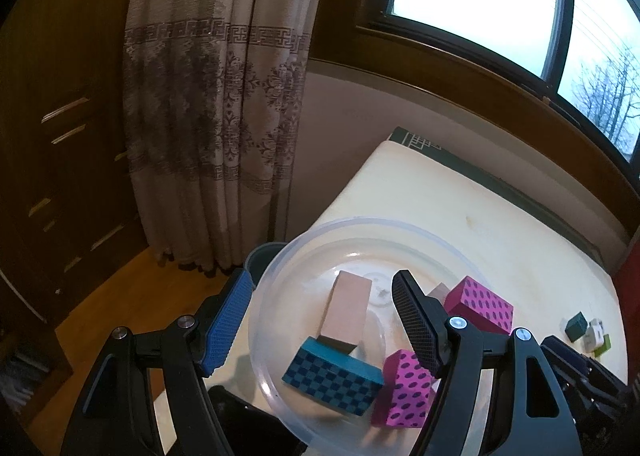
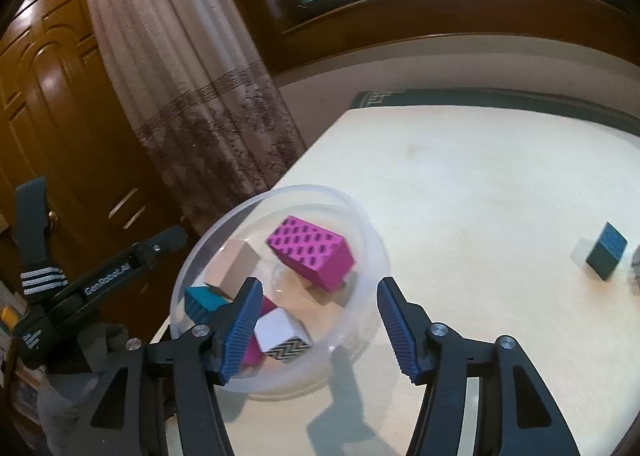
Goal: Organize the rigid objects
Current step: 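Lower the teal checkered brick into the clear bowl and open the right tool, then move both open tools back toward the remaining blocks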
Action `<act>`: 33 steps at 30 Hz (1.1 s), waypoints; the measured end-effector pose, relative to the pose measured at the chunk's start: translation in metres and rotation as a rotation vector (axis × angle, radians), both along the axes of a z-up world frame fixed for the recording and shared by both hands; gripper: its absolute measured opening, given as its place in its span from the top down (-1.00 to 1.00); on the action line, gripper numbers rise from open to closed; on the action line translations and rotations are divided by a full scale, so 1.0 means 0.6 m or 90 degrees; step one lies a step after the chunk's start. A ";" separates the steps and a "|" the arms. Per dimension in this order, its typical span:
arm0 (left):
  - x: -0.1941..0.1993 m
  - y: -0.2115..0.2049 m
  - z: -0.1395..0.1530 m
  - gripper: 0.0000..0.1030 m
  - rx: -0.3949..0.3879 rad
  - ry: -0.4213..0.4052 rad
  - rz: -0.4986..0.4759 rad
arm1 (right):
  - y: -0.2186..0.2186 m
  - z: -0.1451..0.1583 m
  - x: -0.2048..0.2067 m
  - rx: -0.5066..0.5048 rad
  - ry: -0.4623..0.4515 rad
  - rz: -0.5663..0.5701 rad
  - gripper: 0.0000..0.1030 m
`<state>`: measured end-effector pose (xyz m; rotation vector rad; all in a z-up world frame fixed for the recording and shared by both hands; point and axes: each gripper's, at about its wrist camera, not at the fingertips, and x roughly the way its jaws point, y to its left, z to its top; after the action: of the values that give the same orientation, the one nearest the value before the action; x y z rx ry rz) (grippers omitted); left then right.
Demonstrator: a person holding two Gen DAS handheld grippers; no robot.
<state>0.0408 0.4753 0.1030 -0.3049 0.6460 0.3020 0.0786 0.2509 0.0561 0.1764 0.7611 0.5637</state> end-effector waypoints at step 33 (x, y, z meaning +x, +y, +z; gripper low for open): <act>0.017 -0.110 -0.019 -0.43 0.030 0.039 -0.100 | -0.174 -0.051 0.006 -0.014 0.029 -0.177 -0.28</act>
<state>0.0511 0.4093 0.0919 -0.1988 0.7182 0.1771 0.0821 0.1466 0.0257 0.2705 0.7705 0.2879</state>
